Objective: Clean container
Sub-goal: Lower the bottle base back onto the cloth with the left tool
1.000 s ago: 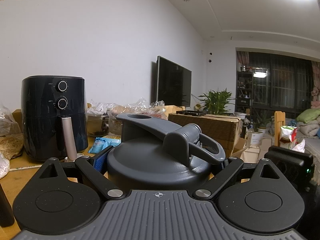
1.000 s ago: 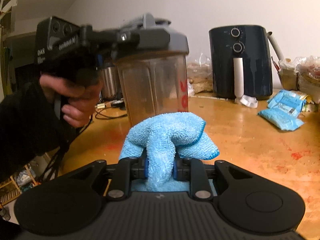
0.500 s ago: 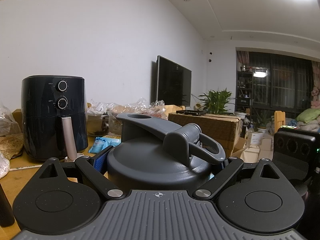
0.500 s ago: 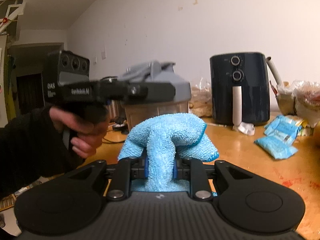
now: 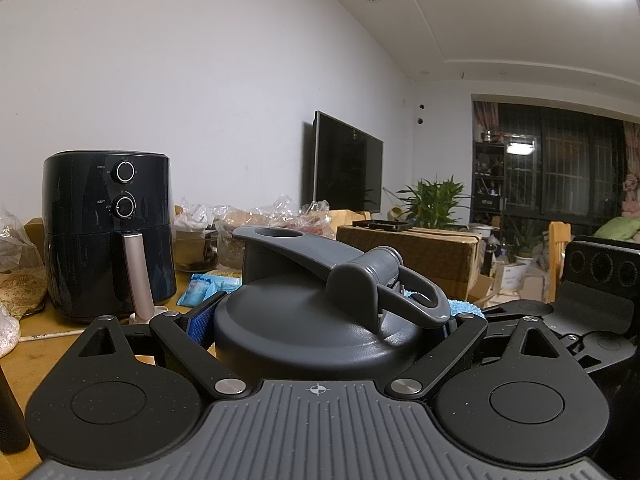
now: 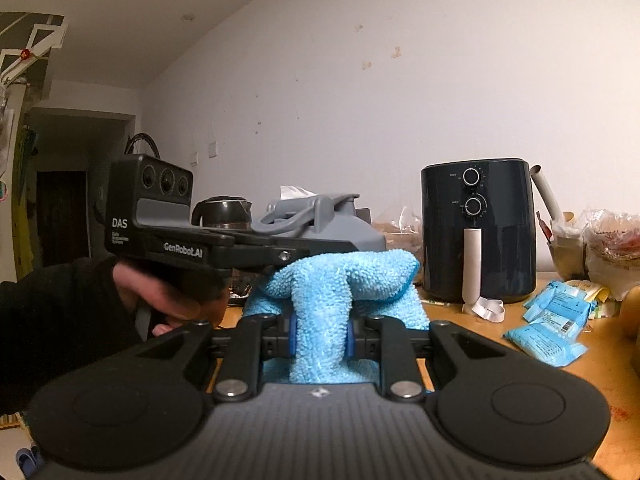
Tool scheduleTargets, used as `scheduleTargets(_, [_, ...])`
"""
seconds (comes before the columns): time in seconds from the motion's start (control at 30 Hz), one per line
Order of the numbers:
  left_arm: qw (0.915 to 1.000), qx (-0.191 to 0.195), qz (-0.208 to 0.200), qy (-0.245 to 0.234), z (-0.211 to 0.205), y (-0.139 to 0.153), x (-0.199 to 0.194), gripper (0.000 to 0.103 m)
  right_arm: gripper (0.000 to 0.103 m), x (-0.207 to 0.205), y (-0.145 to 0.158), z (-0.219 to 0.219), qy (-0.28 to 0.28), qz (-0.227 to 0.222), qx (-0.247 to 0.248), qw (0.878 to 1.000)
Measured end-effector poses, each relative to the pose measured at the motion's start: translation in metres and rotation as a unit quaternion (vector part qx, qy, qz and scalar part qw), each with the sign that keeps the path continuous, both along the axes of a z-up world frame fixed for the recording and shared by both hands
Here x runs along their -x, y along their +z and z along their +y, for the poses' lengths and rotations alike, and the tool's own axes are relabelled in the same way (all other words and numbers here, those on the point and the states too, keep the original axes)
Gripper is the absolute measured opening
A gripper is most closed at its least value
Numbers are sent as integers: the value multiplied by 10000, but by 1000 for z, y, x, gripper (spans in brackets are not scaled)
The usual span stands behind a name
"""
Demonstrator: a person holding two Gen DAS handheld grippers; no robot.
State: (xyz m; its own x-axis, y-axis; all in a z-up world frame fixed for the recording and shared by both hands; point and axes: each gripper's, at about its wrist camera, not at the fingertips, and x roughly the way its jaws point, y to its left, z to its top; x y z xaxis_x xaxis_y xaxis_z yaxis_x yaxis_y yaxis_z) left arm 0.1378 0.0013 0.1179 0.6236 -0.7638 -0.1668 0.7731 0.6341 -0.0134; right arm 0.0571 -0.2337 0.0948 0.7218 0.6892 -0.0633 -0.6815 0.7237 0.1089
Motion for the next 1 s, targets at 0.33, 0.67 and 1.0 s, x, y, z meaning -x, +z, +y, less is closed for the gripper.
scheduleTargets(0.33, [10000, 24, -23, 1, -1, -1, 0, 95, 17, -1, 0, -1, -1, -5, 19, 10000])
scheduleTargets(0.67, [10000, 36, -25, -1, 0, -2, -2, 95, 18, 3, -5, -5, -47, 65, 33, 10000])
scheduleTargets(1.0, [10000, 74, -42, 6, 2, -3, -2, 95, 19, 14, -9, -17, -133, 108, -14, 9999])
